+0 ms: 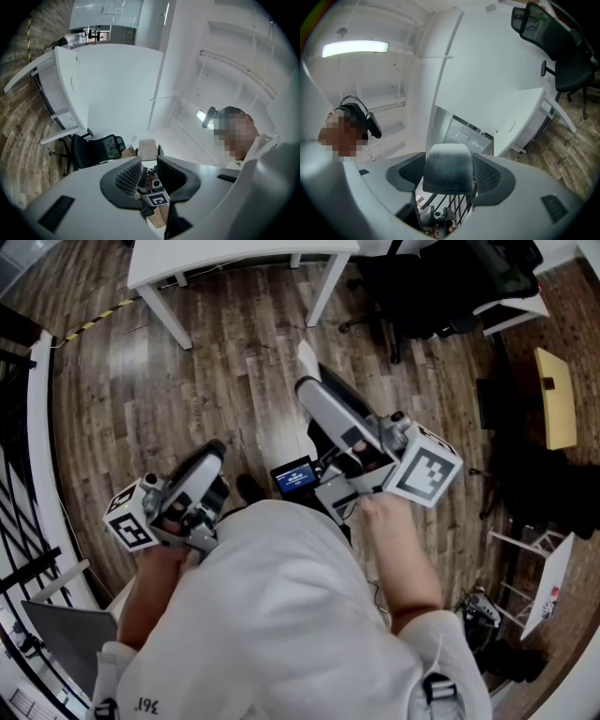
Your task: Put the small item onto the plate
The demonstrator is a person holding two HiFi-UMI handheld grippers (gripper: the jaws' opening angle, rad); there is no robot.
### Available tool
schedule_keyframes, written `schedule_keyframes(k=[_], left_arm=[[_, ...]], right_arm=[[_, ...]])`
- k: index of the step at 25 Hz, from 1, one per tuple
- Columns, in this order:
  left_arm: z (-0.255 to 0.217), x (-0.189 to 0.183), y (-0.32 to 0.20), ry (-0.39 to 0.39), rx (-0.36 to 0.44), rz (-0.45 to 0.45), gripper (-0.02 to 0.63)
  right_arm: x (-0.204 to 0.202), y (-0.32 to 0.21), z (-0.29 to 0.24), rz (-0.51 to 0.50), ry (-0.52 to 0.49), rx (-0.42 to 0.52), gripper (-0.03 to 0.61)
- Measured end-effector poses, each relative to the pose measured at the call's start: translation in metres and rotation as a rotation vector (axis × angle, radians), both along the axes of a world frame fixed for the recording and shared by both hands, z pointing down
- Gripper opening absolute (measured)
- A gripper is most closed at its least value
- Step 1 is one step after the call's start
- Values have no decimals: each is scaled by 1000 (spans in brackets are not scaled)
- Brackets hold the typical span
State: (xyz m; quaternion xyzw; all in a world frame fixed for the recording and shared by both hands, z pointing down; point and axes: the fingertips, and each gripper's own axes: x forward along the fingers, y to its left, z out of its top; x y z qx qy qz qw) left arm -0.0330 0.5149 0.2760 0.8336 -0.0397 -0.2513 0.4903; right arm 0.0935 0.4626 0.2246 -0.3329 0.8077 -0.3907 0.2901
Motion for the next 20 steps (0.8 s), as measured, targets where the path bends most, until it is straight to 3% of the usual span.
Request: schedule_keyframes(k=[20], left_arm=[[3, -34, -4, 26, -9, 51, 104]], right_arm=[[-35, -3, 2, 40, 33, -21, 318]])
